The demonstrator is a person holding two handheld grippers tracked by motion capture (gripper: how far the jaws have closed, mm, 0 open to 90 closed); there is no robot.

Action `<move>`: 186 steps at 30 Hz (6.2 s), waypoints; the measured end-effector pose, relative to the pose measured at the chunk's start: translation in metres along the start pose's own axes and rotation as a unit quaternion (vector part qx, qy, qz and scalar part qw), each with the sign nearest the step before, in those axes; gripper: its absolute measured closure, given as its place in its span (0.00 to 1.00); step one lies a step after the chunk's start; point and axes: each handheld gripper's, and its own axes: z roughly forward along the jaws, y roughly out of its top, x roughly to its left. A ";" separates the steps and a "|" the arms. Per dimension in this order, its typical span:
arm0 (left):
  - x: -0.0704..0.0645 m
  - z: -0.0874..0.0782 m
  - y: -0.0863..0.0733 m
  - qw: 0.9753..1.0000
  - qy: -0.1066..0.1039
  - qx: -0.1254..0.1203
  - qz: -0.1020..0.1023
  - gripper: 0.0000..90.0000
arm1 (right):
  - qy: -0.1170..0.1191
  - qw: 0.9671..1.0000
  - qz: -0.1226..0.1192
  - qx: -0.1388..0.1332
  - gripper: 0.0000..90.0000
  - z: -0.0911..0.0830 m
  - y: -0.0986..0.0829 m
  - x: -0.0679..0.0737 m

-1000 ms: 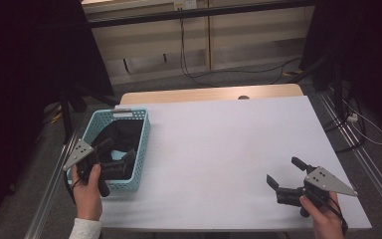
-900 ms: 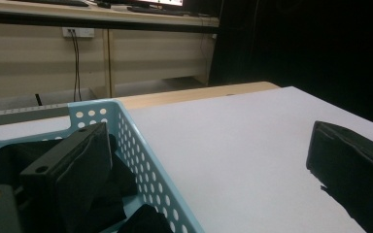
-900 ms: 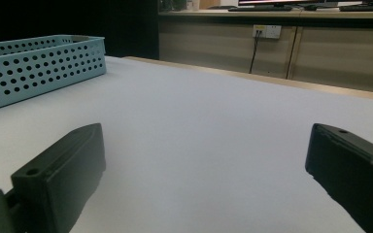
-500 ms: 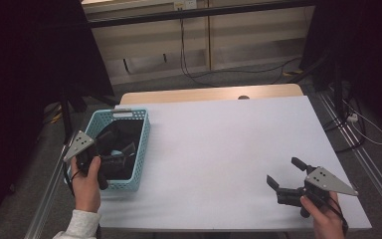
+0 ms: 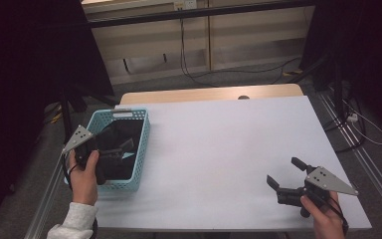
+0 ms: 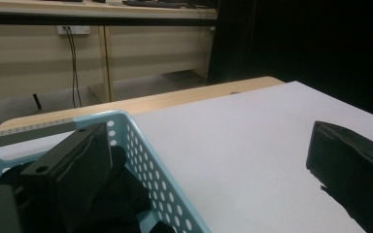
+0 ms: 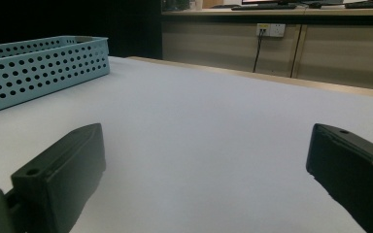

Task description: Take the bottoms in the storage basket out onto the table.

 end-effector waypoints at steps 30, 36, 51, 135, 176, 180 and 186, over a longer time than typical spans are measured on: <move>0.030 0.026 0.005 0.999 0.007 0.033 -0.003 0.03 | 0.010 1.000 -0.008 0.004 0.00 0.001 0.000 0.000; 0.038 0.028 0.004 0.999 0.009 0.039 -0.006 0.03 | 0.014 1.000 -0.011 0.005 0.00 0.001 0.000 0.001; 0.057 0.034 -0.008 0.998 0.013 0.060 -0.005 0.03 | 0.022 1.000 -0.017 0.009 0.00 0.002 0.000 0.002; 0.091 0.048 -0.068 0.940 -0.071 0.317 0.105 0.12 | 0.071 0.997 -0.014 0.017 0.00 0.005 -0.001 0.007; 0.084 0.071 -0.061 0.942 -0.016 0.326 0.081 0.98 | 0.079 0.996 -0.021 0.022 0.00 0.004 -0.001 0.009; 0.087 0.072 -0.054 0.944 -0.003 0.322 0.076 0.98 | 0.078 0.996 -0.021 0.021 0.00 0.004 -0.002 0.008; 0.094 0.068 -0.029 0.956 0.028 0.285 0.071 0.99 | 0.080 0.996 -0.019 0.021 0.00 0.005 -0.002 0.009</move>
